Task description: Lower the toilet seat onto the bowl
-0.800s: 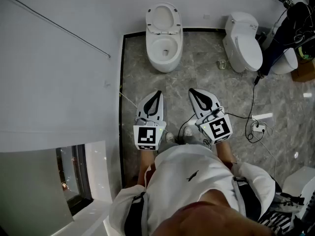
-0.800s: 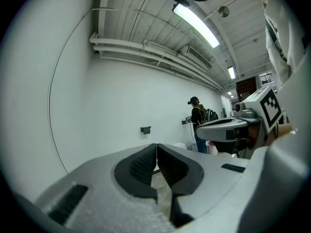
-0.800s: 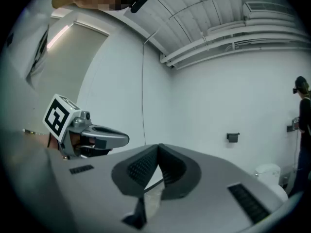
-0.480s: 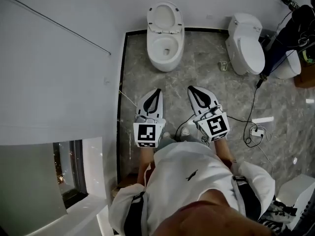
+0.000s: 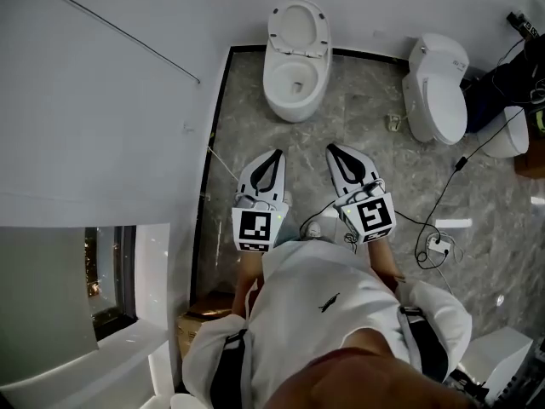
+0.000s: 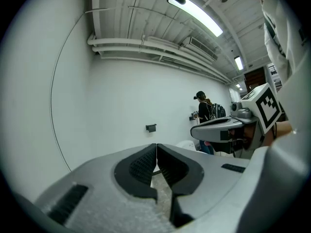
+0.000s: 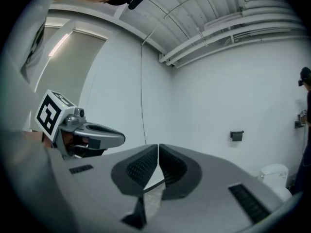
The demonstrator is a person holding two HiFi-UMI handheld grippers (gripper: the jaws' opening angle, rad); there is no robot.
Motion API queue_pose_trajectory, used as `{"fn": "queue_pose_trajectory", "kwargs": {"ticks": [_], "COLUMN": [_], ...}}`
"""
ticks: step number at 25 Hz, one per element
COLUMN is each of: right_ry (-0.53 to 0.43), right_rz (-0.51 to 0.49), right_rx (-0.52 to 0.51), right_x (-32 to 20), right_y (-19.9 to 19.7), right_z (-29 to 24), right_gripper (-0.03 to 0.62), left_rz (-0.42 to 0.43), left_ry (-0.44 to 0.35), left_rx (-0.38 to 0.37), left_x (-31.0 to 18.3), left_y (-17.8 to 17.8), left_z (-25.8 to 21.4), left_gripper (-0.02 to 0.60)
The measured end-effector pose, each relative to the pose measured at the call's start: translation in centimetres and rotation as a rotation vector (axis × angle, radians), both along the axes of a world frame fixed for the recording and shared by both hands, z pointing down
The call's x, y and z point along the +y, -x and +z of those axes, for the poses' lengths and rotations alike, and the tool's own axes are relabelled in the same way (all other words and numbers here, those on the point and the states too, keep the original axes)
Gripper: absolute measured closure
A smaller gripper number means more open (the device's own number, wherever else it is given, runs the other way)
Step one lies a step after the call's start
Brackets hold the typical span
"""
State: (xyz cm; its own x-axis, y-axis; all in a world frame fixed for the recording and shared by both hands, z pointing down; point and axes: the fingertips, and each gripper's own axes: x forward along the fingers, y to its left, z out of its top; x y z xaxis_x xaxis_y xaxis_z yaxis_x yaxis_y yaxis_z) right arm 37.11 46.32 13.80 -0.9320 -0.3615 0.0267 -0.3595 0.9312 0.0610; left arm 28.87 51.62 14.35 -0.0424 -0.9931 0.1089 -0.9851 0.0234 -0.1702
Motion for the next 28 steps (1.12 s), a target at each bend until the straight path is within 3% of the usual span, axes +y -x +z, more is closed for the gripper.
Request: {"fn": "queue_pose_trajectory", "kwargs": {"ticks": [11, 19, 28], "right_ry": [-0.022, -0.011, -0.006], "right_rz": [0.020, 0.050, 0.125], "right_rx": [0.036, 0.059, 0.074], "right_x": [-3.5, -6.4, -9.9], "right_y": [3.8, 9.4, 14.5], "right_z": [0.6, 0.8, 0.6], "right_gripper": [0.563, 0.563, 0.563], "left_rz": [0.000, 0.043, 0.121], "left_ry": [-0.028, -0.027, -0.020], "left_rx": [0.022, 0.049, 0.008], "left_x": [-3.5, -7.3, -11.3], "left_y": [4.4, 9.8, 15.8], "left_z": [0.7, 0.3, -0.3], "left_gripper": [0.554, 0.554, 0.554]}}
